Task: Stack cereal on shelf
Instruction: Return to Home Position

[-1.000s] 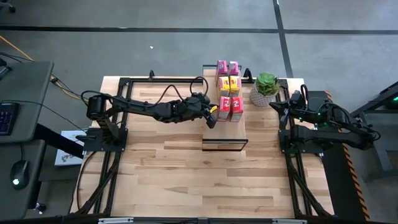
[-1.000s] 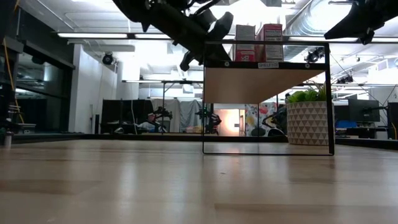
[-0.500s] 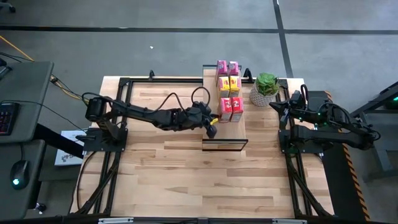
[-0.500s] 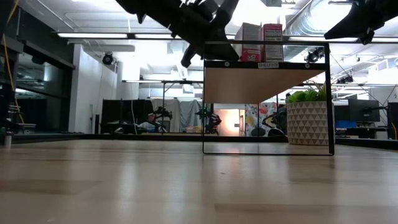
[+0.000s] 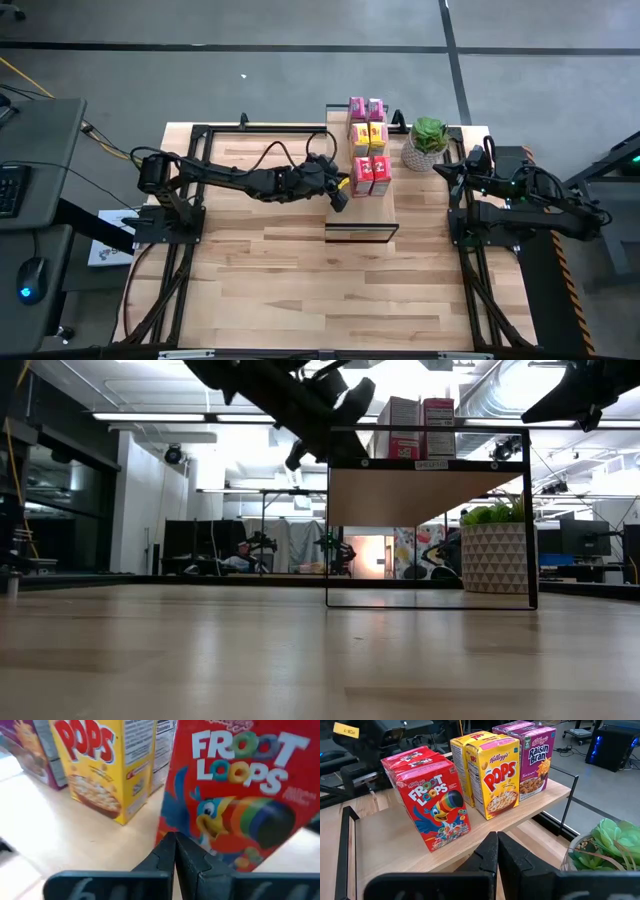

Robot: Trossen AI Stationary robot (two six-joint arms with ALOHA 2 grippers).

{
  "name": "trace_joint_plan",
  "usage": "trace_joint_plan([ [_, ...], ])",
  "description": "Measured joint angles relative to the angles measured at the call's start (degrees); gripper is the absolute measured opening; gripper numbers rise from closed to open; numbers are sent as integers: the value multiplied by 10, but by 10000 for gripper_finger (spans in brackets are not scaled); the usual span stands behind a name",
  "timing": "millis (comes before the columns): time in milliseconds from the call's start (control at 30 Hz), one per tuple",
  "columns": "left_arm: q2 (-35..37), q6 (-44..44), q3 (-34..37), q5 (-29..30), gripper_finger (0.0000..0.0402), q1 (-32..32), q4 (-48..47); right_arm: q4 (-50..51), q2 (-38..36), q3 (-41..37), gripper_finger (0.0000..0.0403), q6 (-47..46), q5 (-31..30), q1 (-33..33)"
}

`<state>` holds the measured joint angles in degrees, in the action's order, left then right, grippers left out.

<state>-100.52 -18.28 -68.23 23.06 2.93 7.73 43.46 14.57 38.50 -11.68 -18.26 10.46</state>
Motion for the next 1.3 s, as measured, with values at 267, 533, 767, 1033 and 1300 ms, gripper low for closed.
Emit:
trace_joint_plan([
  [267, 104, 123, 0, 67, 0, -14, -41, 0, 0, 0, 0, 1, 0, 0],
  [533, 216, 204, 94, 77, 0, -87, 18, 0, 0, 0, 0, 1, 0, 0],
  [767, 323, 202, 342, 67, 0, -111, 222, 0, 0, 0, 0, 1, 0, 0],
  [1033, 511, 159, 547, -12, 0, -80, 311, 0, 0, 0, 0, 1, 0, 0],
  [1300, 657, 154, 647, -38, 0, -83, 308, 0, 0, 0, 0, 1, 3, 0],
])
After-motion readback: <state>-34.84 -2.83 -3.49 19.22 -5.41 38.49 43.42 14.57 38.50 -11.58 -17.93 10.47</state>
